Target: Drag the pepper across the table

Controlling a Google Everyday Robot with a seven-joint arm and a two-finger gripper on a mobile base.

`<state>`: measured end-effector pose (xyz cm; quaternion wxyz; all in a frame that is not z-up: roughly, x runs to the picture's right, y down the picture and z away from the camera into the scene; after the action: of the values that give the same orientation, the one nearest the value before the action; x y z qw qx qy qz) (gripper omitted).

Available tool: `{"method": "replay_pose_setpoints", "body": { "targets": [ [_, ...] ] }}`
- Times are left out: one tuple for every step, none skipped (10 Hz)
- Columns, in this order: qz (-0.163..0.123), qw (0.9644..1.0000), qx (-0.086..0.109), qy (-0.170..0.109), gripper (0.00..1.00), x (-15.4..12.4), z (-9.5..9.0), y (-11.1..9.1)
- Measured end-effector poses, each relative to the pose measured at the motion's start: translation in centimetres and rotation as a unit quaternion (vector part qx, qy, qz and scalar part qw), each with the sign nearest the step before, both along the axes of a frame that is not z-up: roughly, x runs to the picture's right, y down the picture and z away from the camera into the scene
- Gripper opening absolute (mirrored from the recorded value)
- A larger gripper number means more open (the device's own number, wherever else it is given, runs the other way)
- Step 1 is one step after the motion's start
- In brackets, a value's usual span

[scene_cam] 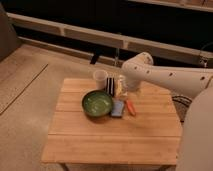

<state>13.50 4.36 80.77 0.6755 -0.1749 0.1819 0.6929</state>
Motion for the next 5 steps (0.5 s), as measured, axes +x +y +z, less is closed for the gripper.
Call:
{"method": "replay_pose_setpoints", "body": {
  "targets": [
    [-0.001, 0.9998, -0.011, 0.016, 0.65, 1.2, 0.9, 0.8],
    [-0.003, 0.9995, -0.02, 0.025, 0.65, 1.7, 1.7, 1.3],
    [-0.004, 0.9991, -0.03, 0.031, 0.65, 1.9, 3.0, 1.8],
    [-0.005, 0.9987, -0.039, 0.034, 0.65, 2.4, 4.1, 2.3],
    [0.0, 0.9984, -0.047, 0.033, 0.65, 2.4, 4.8, 2.7]
  ]
}}
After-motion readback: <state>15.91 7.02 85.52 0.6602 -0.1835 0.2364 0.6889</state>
